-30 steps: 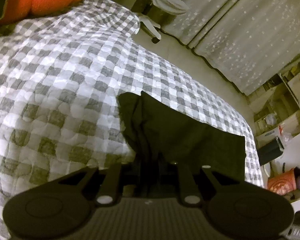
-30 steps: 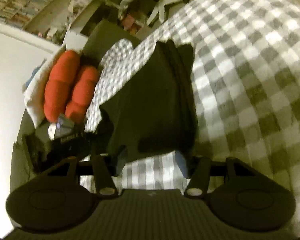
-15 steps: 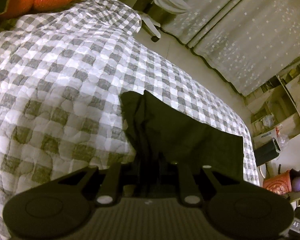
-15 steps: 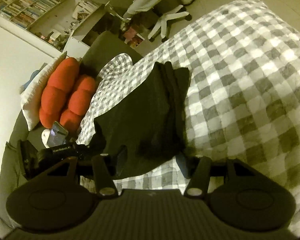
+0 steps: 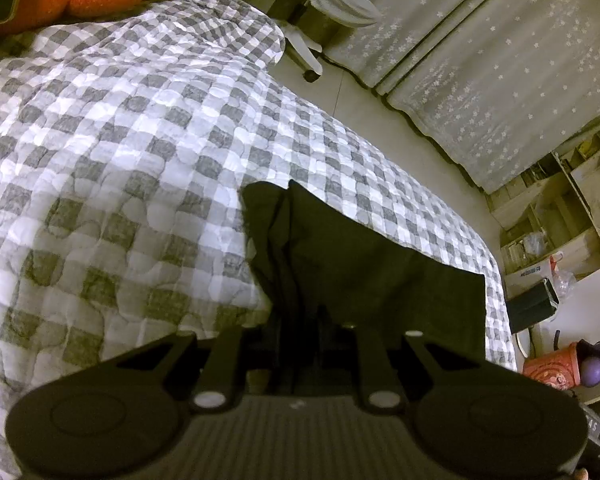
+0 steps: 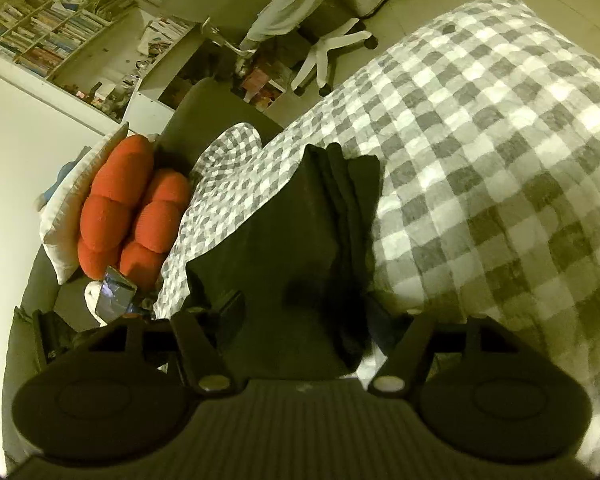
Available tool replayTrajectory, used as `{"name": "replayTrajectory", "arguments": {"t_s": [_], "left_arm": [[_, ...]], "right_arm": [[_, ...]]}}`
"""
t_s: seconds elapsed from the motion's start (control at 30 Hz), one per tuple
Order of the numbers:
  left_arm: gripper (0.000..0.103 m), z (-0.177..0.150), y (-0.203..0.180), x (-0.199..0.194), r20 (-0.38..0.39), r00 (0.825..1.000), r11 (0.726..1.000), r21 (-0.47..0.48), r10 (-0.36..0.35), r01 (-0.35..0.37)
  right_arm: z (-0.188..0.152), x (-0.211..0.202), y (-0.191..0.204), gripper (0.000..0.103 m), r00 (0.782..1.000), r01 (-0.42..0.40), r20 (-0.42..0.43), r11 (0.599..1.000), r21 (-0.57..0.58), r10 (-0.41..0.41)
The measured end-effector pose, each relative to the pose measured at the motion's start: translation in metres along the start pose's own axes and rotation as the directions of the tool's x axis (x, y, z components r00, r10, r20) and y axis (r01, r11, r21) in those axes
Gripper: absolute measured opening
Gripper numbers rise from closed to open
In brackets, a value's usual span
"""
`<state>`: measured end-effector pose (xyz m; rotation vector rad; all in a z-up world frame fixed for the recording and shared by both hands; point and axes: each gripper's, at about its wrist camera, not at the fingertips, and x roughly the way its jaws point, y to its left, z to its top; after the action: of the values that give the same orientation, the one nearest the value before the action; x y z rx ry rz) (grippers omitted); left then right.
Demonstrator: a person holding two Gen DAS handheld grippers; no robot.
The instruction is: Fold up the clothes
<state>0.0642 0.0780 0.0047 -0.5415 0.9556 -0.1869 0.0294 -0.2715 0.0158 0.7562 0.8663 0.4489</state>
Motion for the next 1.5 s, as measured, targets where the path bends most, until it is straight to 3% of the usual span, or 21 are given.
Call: {"name": "replayTrajectory", "arguments": {"t_s": [0.43,0.67,0.9,0.93,1.0,1.07,1.33,1.5], "left_arm": [[0.016,0.001,-0.002,0.003,0.001,1.000,1.000,0.003,-0.006,0.006],[0.017,0.001,-0.002,0.004,0.004,1.000,1.000,-0.006,-0.013,0.013],[0.017,0.002,-0.003,0.005,0.009,1.000,1.000,-0.016,-0.021,0.021],[0.017,0.001,-0.004,0.005,0.012,1.000,1.000,-0.012,-0.021,0.021],[0.017,0.001,-0.004,0.005,0.017,1.000,1.000,-0.006,-0.020,0.020],[0.017,0.000,-0.006,0.005,0.020,1.000,1.000,0.000,-0.017,0.017],[0.017,-0.002,-0.011,0.007,0.035,0.999,1.000,0.016,-0.008,0.008],[0.017,-0.003,-0.013,0.009,0.037,0.999,1.000,0.020,-0.013,0.012]], "right_arm": [[0.005,0.016,0.013,0.068,0.996,0.068,0.059,0.995,-0.075,-0.064],[0.004,0.024,0.016,0.053,0.992,0.109,0.078,0.990,-0.095,-0.101],[0.004,0.026,0.019,0.051,0.990,0.120,0.088,0.986,-0.112,-0.110],[0.003,0.026,0.021,0.049,0.989,0.129,0.091,0.984,-0.121,-0.118],[0.003,0.027,0.025,0.030,0.985,0.156,0.094,0.979,-0.131,-0.144],[0.002,0.027,0.026,0.022,0.982,0.169,0.108,0.977,-0.127,-0.156],[0.002,0.032,0.018,0.025,0.984,0.160,0.090,0.983,-0.087,-0.152],[0.001,0.034,0.022,0.025,0.982,0.172,0.096,0.977,-0.124,-0.160]]}}
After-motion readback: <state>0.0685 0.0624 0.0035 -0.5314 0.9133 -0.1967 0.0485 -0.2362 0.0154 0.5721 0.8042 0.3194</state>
